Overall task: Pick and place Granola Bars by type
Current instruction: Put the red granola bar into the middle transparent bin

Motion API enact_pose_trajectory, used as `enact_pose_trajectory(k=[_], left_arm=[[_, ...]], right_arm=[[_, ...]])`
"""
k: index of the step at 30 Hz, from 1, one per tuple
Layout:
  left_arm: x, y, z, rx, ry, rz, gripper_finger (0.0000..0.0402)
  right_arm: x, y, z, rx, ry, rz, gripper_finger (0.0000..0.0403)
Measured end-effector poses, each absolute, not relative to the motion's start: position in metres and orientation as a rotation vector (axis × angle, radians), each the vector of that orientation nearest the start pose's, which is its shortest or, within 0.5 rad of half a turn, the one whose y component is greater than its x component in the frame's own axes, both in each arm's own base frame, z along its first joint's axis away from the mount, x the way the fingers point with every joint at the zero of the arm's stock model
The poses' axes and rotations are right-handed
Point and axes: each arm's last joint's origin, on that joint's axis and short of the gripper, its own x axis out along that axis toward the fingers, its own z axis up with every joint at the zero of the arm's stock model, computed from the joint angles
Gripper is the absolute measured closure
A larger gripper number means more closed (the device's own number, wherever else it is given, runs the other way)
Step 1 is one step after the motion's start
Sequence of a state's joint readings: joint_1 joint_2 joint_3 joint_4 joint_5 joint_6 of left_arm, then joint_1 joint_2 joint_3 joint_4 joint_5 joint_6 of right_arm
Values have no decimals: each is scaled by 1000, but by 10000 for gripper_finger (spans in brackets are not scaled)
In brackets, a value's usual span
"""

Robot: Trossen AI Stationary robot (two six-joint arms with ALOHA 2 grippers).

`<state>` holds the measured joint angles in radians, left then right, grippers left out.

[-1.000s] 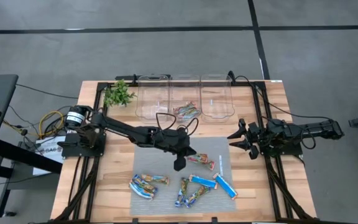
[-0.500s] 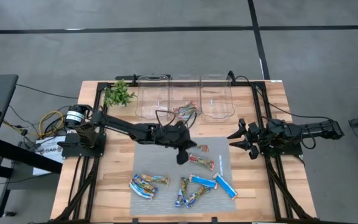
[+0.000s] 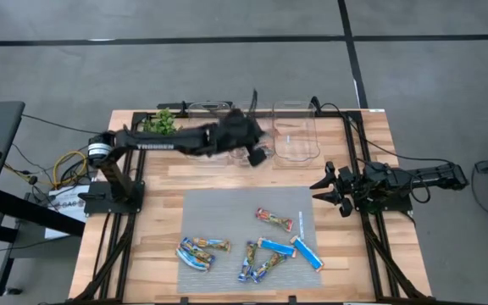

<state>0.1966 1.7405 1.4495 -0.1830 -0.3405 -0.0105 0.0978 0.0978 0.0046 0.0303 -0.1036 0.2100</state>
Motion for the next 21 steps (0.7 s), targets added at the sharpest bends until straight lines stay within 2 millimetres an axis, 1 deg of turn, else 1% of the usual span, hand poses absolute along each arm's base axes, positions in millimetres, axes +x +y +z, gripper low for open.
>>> enact_pose_trajectory(k=[3, 7, 10, 12, 14, 19, 21], left_arm=[[381, 109, 305, 40, 585, 572, 401], [372, 126, 295, 36, 698, 575, 401], [372, 131, 286, 20, 732, 537, 401], [376, 133, 282, 8, 721, 513, 401], [376, 134, 274, -4, 752, 493, 401], [383, 136, 256, -16, 793, 465, 401], [387, 137, 251, -20, 783, 456, 401]], right_arm=[[102, 13, 160, 209, 84, 194, 262], [102, 13, 160, 209, 84, 194, 261], [102, 13, 160, 209, 84, 194, 259], [102, 13, 160, 209, 84, 194, 259], [102, 13, 160, 209, 84, 194, 260], [102, 13, 160, 209, 85, 193, 261], [102, 13, 160, 209, 83, 195, 260]])
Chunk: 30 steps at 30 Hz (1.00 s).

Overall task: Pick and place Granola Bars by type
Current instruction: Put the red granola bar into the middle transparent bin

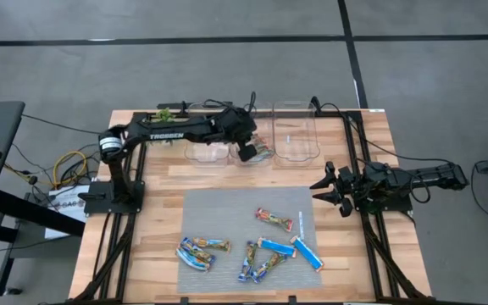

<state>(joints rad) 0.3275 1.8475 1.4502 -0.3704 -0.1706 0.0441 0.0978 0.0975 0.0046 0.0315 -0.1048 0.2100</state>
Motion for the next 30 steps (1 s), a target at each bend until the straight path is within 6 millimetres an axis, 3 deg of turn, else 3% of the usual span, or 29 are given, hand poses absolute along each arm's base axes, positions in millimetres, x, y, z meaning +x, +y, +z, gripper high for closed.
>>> enact_pose_trajectory(k=[5, 13, 23, 30], left_arm=[[392, 137, 242, -31, 795, 430, 401], [393, 137, 244, -31, 776, 429, 396], [393, 135, 243, -74, 772, 411, 297], [396, 125, 259, -59, 711, 389, 277]], right_arm=[[102, 13, 160, 209, 84, 194, 260], [102, 13, 160, 209, 84, 194, 260], [102, 13, 160, 209, 84, 194, 261], [102, 13, 160, 209, 83, 194, 260]])
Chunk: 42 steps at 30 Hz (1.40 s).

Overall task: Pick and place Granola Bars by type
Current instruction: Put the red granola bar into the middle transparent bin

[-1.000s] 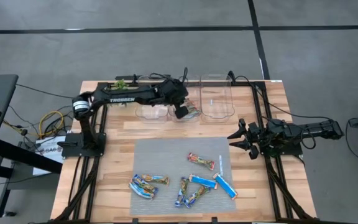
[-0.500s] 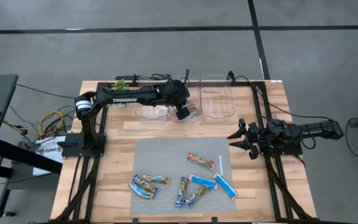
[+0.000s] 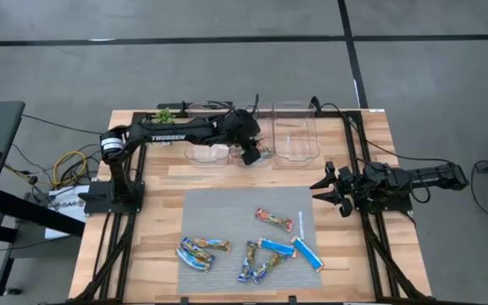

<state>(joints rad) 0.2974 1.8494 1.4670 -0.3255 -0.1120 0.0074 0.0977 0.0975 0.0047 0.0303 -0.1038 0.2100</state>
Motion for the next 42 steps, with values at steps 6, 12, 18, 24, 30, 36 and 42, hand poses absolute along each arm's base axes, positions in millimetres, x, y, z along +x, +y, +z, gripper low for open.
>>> enact_pose_trajectory(k=[6, 12, 18, 24, 30, 36, 42], left_arm=[[403, 103, 294, -32, 599, 315, 283], [405, 56, 322, 28, 520, 20, 285], [404, 6, 330, 72, 476, -324, 285], [401, -31, 329, 4, 494, -512, 285], [398, -49, 326, 14, 531, -518, 285], [400, -50, 320, 44, 573, -404, 285], [422, -52, 275, 26, 696, -373, 285]], right_arm=[[102, 13, 160, 209, 84, 193, 261], [102, 13, 160, 209, 84, 193, 259], [102, 13, 160, 209, 83, 194, 262], [102, 13, 160, 209, 83, 194, 259], [102, 13, 160, 209, 83, 194, 262], [102, 13, 160, 209, 84, 194, 259], [102, 13, 160, 209, 84, 194, 262]])
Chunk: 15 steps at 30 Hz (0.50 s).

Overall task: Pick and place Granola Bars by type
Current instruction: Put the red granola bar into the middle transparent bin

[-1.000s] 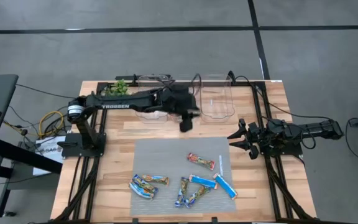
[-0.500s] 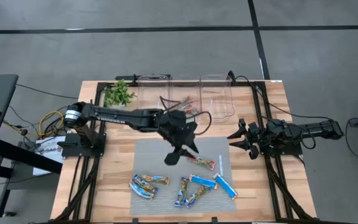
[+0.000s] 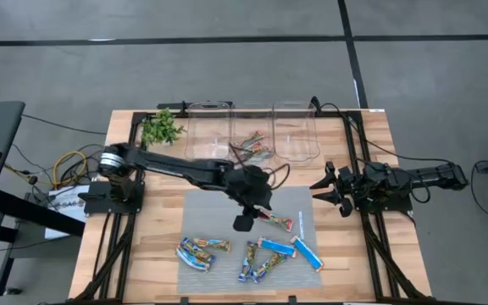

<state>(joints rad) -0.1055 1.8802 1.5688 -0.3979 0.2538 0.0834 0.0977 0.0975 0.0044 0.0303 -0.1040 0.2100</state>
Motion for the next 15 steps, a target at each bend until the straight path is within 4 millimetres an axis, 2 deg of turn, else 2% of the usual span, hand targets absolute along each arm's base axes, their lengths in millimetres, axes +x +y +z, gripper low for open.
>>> enact_pose_trajectory(k=[8, 15], left_arm=[[443, -52, 219, 54, 815, -293, 285], [450, -49, 192, 143, 878, -158, 285]], right_arm=[[102, 13, 160, 209, 83, 194, 259], [102, 13, 160, 209, 84, 194, 261]])
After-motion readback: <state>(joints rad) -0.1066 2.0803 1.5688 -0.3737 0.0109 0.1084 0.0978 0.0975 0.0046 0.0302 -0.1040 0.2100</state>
